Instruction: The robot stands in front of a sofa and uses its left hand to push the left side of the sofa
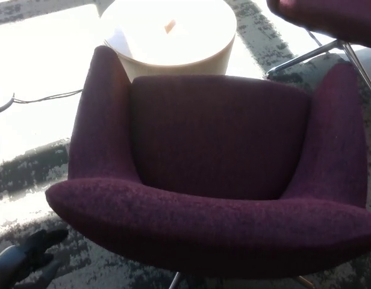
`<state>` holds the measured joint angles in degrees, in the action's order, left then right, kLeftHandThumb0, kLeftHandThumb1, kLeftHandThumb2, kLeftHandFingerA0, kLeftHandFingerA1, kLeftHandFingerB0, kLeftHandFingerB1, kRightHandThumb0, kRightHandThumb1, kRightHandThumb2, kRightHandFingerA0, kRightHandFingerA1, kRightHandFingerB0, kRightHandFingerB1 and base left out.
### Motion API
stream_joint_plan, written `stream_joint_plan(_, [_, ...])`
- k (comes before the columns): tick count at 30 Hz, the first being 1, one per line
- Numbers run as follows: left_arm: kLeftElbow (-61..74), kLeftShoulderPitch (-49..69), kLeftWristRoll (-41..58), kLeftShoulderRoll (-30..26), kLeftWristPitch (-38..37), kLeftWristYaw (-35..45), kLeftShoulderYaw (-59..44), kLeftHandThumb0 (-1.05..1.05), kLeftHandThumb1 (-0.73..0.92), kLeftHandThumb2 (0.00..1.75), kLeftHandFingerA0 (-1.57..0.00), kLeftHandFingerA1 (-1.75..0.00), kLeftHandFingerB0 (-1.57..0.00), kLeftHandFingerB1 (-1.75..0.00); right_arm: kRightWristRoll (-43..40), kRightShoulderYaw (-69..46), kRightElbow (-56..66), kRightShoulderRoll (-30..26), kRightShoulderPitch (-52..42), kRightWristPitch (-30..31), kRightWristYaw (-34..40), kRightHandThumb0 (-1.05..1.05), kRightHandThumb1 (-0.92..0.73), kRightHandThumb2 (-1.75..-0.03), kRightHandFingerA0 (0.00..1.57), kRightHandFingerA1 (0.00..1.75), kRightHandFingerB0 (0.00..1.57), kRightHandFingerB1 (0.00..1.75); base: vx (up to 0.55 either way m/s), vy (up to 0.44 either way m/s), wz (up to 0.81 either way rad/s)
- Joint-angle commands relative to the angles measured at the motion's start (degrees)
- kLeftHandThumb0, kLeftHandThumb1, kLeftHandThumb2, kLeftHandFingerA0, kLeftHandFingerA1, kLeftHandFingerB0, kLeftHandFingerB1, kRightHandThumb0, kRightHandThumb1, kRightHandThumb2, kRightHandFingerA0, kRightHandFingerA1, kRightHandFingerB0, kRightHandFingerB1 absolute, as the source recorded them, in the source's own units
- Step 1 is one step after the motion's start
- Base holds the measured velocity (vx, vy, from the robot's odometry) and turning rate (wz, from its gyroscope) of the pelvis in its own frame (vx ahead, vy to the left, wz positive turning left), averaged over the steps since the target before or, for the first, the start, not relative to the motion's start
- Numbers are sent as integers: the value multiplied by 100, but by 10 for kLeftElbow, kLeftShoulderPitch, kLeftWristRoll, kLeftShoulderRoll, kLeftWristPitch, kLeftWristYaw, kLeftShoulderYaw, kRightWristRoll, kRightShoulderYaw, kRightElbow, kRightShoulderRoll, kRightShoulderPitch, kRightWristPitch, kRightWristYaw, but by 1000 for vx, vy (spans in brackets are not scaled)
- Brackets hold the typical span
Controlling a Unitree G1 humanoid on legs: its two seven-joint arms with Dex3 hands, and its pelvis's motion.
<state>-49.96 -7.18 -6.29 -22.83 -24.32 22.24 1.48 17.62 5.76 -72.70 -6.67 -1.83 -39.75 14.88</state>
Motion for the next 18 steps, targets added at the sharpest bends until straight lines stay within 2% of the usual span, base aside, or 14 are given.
stream_joint_plan(1, [-6,-4,-6,-1,-21,-18,2,-82,78,118,0,-42,-11,-30,-12,-8,-4,-1,-3,3,-2,-56,-78,-64,44,38,50,38,0,0,0])
stream_joint_plan(10, [9,-9,-1,6,-5,-13,5,-76,76,117,0,-38,-5,-29,-9,-5,-4,-4,-4,-3,-4,-57,-77,-64,44,37,51,39,0,0,0])
stream_joint_plan(12, [7,-8,-4,6,-13,-17,6,-76,76,117,0,-41,-5,-30,0,2,-4,-7,-3,5,3,-61,-76,-66,41,37,49,39,0,0,0])
stream_joint_plan(13, [8,-6,-7,5,-14,-21,7,-76,76,117,0,-41,-6,-30,0,2,-4,-7,-3,7,3,-57,-64,-102,30,51,42,55,0,0,0])
stream_joint_plan(14, [10,-4,-8,5,-12,-22,7,-76,76,117,0,-41,-6,-30,-1,1,-4,-7,-3,7,1,-57,-64,-102,30,51,42,55,0,0,0])
stream_joint_plan(15, [4,-4,-10,4,-19,-27,8,-89,92,83,-7,-37,-8,-25,0,3,-5,-7,-3,7,4,-57,-79,-64,43,37,49,38,0,0,0])
stream_joint_plan(16, [-1,-1,-8,5,-22,-25,7,-78,75,118,0,-40,-8,-31,0,3,-5,-7,-2,6,4,-59,-76,-65,41,37,50,39,0,0,0])
stream_joint_plan(18, [-9,6,1,8,-25,-17,4,-78,76,118,0,-39,-6,-29,-4,1,-6,-5,-3,4,2,-60,-76,-65,42,37,50,39,0,0,0])
